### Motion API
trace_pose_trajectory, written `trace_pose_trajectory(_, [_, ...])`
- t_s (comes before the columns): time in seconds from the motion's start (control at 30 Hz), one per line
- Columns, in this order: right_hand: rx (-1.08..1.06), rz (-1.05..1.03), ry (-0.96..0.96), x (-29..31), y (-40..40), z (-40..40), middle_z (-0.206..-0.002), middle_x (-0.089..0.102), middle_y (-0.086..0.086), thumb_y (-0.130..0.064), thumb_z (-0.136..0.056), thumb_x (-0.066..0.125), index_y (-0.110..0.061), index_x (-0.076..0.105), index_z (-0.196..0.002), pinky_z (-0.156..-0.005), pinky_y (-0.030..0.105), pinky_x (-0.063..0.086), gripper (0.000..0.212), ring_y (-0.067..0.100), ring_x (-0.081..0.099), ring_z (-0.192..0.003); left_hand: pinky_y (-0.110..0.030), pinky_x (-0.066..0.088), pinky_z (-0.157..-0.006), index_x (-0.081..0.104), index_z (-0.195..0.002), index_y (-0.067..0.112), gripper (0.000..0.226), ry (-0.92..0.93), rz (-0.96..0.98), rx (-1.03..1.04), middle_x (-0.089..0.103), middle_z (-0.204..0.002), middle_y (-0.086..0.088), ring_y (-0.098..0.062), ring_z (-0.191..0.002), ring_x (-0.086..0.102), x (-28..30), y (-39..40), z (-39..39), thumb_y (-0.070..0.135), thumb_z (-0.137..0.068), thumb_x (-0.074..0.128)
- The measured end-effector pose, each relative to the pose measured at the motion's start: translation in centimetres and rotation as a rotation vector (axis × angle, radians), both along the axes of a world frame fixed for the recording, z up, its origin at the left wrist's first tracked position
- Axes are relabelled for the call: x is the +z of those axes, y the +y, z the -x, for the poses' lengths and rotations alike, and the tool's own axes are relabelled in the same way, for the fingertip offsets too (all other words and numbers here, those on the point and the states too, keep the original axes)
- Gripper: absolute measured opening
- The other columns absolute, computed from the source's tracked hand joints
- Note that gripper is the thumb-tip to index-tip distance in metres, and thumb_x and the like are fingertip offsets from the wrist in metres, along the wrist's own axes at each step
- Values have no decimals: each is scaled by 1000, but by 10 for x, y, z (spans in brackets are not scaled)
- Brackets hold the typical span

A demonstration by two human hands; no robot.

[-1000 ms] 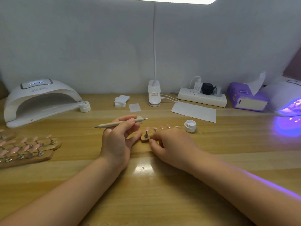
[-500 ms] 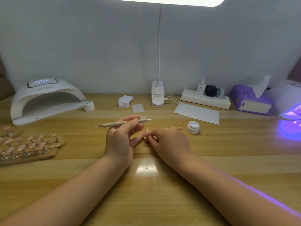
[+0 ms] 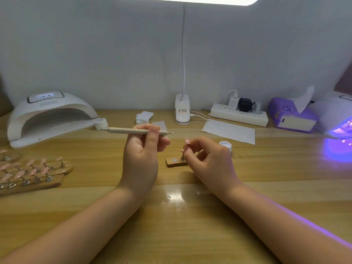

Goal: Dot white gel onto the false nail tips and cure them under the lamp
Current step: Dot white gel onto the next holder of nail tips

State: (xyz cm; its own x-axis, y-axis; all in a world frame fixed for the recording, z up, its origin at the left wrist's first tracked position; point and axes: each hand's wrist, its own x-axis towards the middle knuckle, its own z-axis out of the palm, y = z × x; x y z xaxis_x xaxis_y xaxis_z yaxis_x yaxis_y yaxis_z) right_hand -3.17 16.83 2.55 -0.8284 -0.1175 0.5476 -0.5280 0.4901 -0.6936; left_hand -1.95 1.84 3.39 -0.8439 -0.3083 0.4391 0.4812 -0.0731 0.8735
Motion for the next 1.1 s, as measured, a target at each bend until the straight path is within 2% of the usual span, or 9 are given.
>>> trace_pose_trajectory(0.13, [55,21,52,-1,1,2,-79,69,-5,-22,-92,63,-11,69,-93,-64,42,53,12,17,64,-66,-18,52,-70,55,-93,20,15,52,43,-11,67,-74,5,-7,-72,66,-2,3,-4,34,-90,49])
trace_pose_trajectory(0.23, [78,47,60,-1,1,3,-79,68,-4,-22,-93,62,-10,68,-97,-64,42,53,14,16,64,-67,-15,51,-71,53,-96,21,10,164,178,-25,66,-79,0,-6,-74,66,1,3,-6,30,-96,48])
trace_pose_trajectory(0.33, [95,67,33,-3,0,4,-82,68,-2,-21,-92,62,-11,69,-101,-65,43,53,14,17,64,-69,-23,52,-75,51,-99,24,7,262,333,-27,64,-84,-3,-11,-79,65,0,2,-5,20,-98,45])
trace_pose_trajectory(0.43, [108,57,54,-3,-2,3,-81,67,-3,-21,-93,62,-12,69,-99,-64,43,51,13,18,62,-69,-27,51,-75,48,-100,26,6,316,416,3,61,-83,1,-12,-78,62,-4,1,-5,24,-98,43])
trace_pose_trajectory(0.57, [109,41,91,-5,-2,4,-82,66,-1,-21,-93,62,-10,70,-96,-65,42,50,14,19,60,-69,-18,48,-71,46,-99,27,6,343,435,59,57,-82,1,-8,-76,59,-8,-1,-3,26,-97,41])
trace_pose_trajectory(0.8, [114,42,109,-7,-3,5,-81,67,-1,-22,-93,62,-10,70,-96,-62,45,49,15,21,60,-66,-16,48,-70,46,-98,27,5,334,430,77,57,-80,8,-7,-75,60,-12,1,-2,27,-96,41])
trace_pose_trajectory(1.1, [132,69,140,-8,-4,4,-79,68,-5,-20,-92,63,-10,71,-99,-59,44,51,14,19,62,-64,-15,48,-67,45,-103,28,9,339,415,76,57,-86,2,-4,-78,59,-14,5,-7,28,-95,41])
